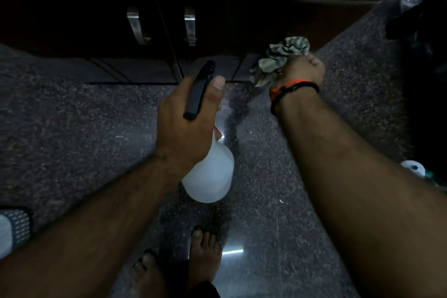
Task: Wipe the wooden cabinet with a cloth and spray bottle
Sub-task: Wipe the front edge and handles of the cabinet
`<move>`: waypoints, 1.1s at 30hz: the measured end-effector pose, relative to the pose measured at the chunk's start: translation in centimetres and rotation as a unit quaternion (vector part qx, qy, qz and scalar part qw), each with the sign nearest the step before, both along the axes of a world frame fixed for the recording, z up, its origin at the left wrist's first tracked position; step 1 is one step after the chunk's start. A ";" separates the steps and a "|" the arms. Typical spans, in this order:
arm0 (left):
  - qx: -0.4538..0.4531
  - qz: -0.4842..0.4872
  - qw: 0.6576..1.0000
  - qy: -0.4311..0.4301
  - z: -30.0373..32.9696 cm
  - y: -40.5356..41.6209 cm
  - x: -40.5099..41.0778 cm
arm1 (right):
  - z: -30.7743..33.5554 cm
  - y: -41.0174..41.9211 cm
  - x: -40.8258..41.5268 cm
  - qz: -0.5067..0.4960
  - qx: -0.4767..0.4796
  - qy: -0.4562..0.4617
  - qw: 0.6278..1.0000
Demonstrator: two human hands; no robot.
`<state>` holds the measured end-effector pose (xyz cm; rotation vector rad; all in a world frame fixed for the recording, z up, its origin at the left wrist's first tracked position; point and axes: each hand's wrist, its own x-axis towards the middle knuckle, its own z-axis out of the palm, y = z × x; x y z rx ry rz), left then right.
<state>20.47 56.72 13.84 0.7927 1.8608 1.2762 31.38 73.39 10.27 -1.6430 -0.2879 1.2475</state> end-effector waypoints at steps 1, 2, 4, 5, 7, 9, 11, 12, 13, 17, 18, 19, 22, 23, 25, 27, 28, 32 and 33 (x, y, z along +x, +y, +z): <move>0.002 -0.001 1.000 0.009 -0.1 -0.1 -0.1 | 0.2 -0.4 -0.8 0.011 -0.001 0.015 1.000; 0.006 -0.004 1.000 0.017 -0.1 -0.2 -0.1 | 0.5 -0.9 -1.5 0.023 -0.006 0.024 0.999; 0.012 -0.011 1.000 0.027 0.0 -0.3 -0.2 | 1.0 -1.5 -2.6 0.037 -0.018 0.031 0.999; 0.013 -0.015 0.999 0.028 0.1 -0.2 -0.2 | 1.3 -1.7 -2.9 0.037 -0.019 0.037 0.998; 0.015 -0.015 1.000 0.023 0.6 0.0 -0.2 | 2.1 -1.7 -3.0 0.026 -0.010 0.039 0.999; 0.017 -0.015 1.000 0.018 1.1 0.3 -0.2 | 3.0 -1.5 -2.8 0.006 0.015 0.028 0.999; 0.019 -0.017 1.000 0.018 1.4 0.5 -0.1 | 4.3 -1.2 -2.6 -0.015 0.053 0.018 0.998; 0.021 -0.018 0.999 0.020 1.6 0.7 0.0 | 5.0 -1.1 -2.5 -0.023 0.074 0.017 0.997; 0.023 -0.019 0.999 0.021 1.7 0.8 0.1 | 5.6 -0.9 -2.4 -0.028 0.091 0.016 0.995; 0.031 -0.032 0.999 0.009 2.2 1.2 0.7 | 7.3 -0.9 -1.9 -0.022 0.123 -0.025 0.992; 0.032 -0.037 0.999 0.007 2.3 1.2 0.8 | 7.5 -0.9 -1.7 -0.018 0.129 -0.038 0.991; 0.034 -0.043 0.998 0.007 2.4 1.3 0.9 | 7.6 -0.8 -1.4 -0.017 0.137 -0.051 0.989; 0.032 -0.050 0.998 0.012 2.6 1.3 1.4 | 8.0 -0.1 -0.2 -0.018 0.151 -0.088 0.984; 0.029 -0.052 0.998 0.010 2.8 1.3 1.7 | 8.0 0.4 0.4 -0.024 0.150 -0.099 0.983; 0.028 -0.057 0.998 0.002 3.0 1.4 2.2 | 8.0 1.4 1.7 -0.048 0.143 -0.089 0.985; 0.032 -0.063 0.997 0.000 3.2 1.5 2.5 | 7.6 2.3 2.8 -0.076 0.138 -0.072 0.985; 0.037 -0.066 0.997 -0.004 3.3 1.6 2.7 | 7.5 2.7 3.3 -0.083 0.135 -0.072 0.985; 0.049 -0.073 0.996 -0.017 3.3 2.0 3.2 | 7.2 3.4 5.0 -0.080 0.120 -0.065 0.987; 0.053 -0.075 0.996 -0.015 3.4 2.1 3.3 | 7.1 3.5 5.2 -0.081 0.119 -0.061 0.988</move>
